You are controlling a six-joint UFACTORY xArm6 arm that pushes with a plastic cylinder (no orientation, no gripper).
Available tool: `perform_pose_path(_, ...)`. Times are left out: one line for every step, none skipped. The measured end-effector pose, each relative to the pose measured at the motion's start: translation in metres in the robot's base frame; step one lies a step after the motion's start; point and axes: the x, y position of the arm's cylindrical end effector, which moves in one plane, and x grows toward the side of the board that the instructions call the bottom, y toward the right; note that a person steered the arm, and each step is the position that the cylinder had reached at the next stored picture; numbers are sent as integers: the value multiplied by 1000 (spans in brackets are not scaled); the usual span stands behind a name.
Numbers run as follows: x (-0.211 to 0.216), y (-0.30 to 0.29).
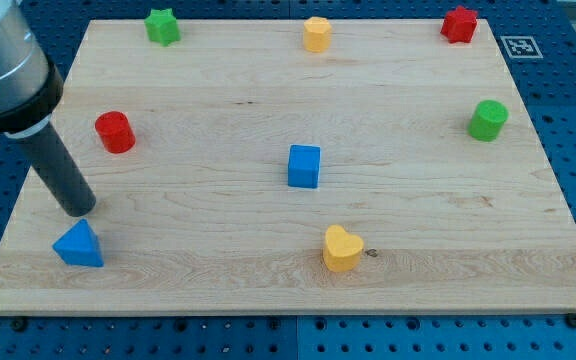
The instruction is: Touch the left of the blue triangle
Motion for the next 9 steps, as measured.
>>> perform_pose_path(0,-23)
perform_pose_path(0,-41)
perform_pose_path(0,-41)
perform_pose_path(0,-41)
perform_pose_path(3,-54)
perform_pose_path(6,-60)
perform_pose_path(40,-56)
perform_pose_path(65,-48)
perform_pose_path(66,-27)
